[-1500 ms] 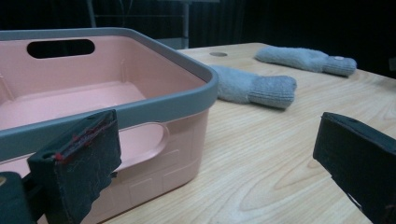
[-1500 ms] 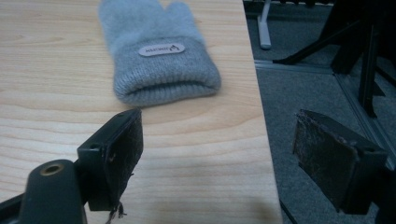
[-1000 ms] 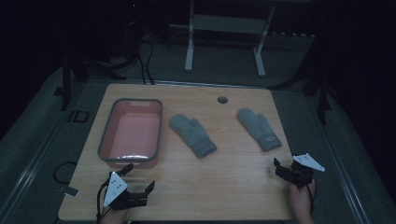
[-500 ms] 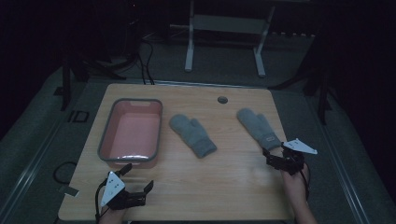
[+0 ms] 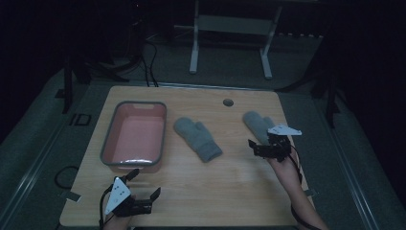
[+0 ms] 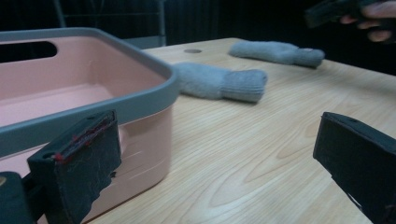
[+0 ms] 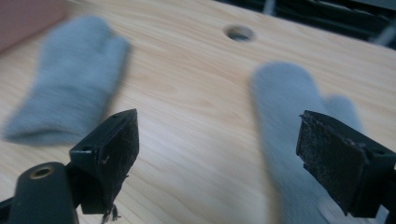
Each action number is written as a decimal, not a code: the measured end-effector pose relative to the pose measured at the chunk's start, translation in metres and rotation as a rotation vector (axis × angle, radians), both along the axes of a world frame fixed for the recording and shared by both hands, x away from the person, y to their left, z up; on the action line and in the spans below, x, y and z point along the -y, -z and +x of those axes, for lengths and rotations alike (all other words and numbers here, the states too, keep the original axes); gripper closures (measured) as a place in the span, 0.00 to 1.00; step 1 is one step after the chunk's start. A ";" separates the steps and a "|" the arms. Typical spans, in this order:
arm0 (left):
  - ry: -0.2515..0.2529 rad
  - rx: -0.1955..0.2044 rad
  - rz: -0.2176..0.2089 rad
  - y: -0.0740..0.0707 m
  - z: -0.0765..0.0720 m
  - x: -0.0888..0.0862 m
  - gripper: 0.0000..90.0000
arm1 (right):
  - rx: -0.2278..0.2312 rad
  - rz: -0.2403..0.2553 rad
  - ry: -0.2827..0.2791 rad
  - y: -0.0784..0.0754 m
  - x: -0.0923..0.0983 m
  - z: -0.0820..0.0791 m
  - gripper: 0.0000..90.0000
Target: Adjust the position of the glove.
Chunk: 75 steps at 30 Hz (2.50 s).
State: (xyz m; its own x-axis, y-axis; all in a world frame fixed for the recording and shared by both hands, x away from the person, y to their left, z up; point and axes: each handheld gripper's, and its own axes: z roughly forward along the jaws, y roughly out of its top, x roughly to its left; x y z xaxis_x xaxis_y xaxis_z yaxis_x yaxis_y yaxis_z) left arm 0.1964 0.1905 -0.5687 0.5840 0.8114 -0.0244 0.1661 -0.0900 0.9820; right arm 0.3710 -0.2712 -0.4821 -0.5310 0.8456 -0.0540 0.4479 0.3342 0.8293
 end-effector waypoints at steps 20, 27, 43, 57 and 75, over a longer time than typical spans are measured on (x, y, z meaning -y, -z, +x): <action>0.004 -0.023 -0.002 0.000 0.002 -0.002 0.01 | -0.090 -0.092 -0.265 0.000 -0.109 0.056 0.22; 0.007 -0.033 0.010 -0.001 0.002 -0.002 0.01 | -0.104 -0.129 -0.391 0.011 -0.150 0.071 0.29; 0.034 -0.026 0.001 -0.002 0.001 -0.001 0.01 | -0.222 -0.218 -0.478 0.060 -0.194 0.099 0.60; 0.033 -0.020 -0.017 -0.004 0.000 0.000 0.01 | -0.206 -0.033 -0.203 0.043 -0.184 0.073 0.90; 0.045 -0.014 -0.027 -0.005 -0.001 0.005 0.01 | -0.238 0.128 0.104 0.025 -0.138 0.020 0.90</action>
